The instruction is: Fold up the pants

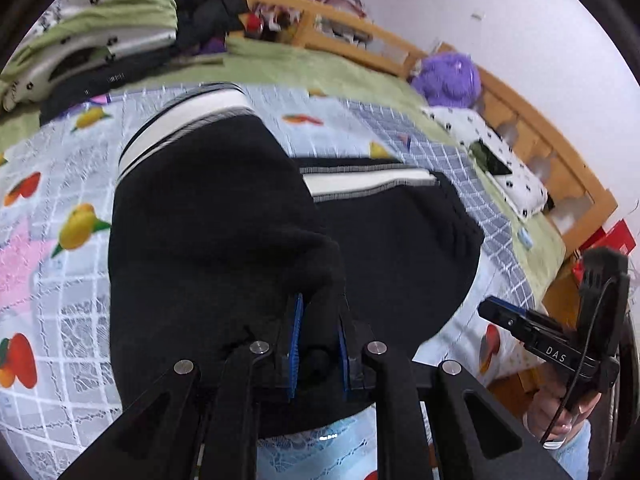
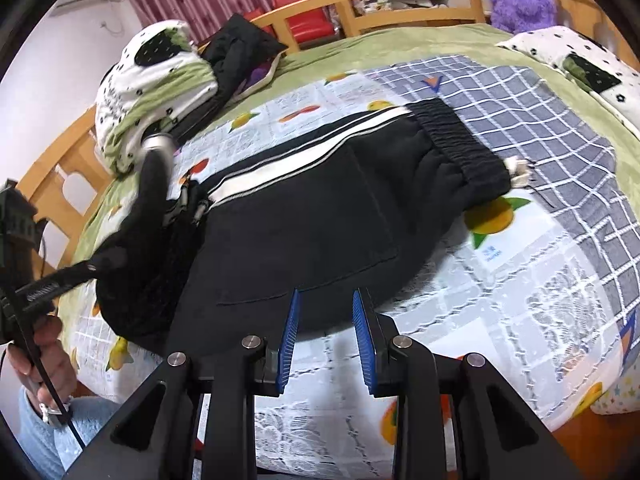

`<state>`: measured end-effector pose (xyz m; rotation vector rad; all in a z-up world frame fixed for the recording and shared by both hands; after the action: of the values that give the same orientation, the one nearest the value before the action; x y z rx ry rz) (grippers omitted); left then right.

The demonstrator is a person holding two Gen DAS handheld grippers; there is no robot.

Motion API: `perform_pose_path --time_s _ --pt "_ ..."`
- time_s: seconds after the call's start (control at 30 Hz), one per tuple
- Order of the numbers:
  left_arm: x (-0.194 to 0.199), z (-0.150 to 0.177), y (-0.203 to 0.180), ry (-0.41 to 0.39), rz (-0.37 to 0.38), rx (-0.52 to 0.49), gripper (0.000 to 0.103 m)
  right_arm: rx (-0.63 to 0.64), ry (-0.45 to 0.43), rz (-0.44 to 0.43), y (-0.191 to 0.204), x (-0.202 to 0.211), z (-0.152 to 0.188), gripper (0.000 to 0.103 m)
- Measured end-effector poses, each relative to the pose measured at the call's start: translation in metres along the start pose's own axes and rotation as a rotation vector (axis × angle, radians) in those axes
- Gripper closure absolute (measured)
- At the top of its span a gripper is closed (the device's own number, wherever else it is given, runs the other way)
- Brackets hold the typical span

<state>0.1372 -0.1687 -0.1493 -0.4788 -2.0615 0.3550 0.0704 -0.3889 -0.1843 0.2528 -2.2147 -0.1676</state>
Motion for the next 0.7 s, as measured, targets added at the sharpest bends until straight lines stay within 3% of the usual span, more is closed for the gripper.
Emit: perform_pose_path --time_s 0.13,0.2,0.27,0.33,0.47,0.6,0.63,0.7 --pt "0.014 0.002 -0.001 0.024 0.107 0.030 0.069 0.038 -0.010 -0.052 0.027 -0.008 -0.014 0.074" --pt "0.027 0.002 0.002 0.010 0.143 0.044 0.055 0.048 -0.032 -0.089 0.044 -0.010 -0.027 0.074" --pt "0.040 0.000 0.009 -0.010 0.163 0.052 0.054 0.050 -0.053 -0.123 0.059 -0.013 -0.039 0.068" --pt "0.052 -0.005 0.025 -0.048 0.132 0.075 0.046 0.048 -0.068 -0.155 0.076 -0.021 -0.054 0.064" --pt "0.066 -0.012 0.072 -0.116 0.037 0.134 0.045 0.014 -0.046 -0.238 0.105 -0.049 -0.072 0.060" --pt "0.072 -0.014 0.115 -0.124 -0.010 0.212 0.045 -0.001 0.045 -0.282 0.132 -0.097 -0.077 0.056" --pt "0.072 -0.014 0.122 -0.122 -0.016 0.223 0.045 -0.013 0.088 -0.287 0.138 -0.111 -0.075 0.057" --pt "0.073 -0.012 0.133 -0.120 -0.028 0.242 0.045 -0.001 0.141 -0.332 0.153 -0.121 -0.075 0.081"
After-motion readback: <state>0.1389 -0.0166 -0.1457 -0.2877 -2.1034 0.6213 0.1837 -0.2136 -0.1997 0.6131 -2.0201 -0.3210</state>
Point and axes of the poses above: each gripper's, at about its wrist camera, not at the fingertips, and x roughly against the way its jaws point, y to its left, z to its underside, the point moved 9 cm from there along -x, roughly the way its jaws point, and after that the axes turned 10 degrees about x, right-handed, at the moved point
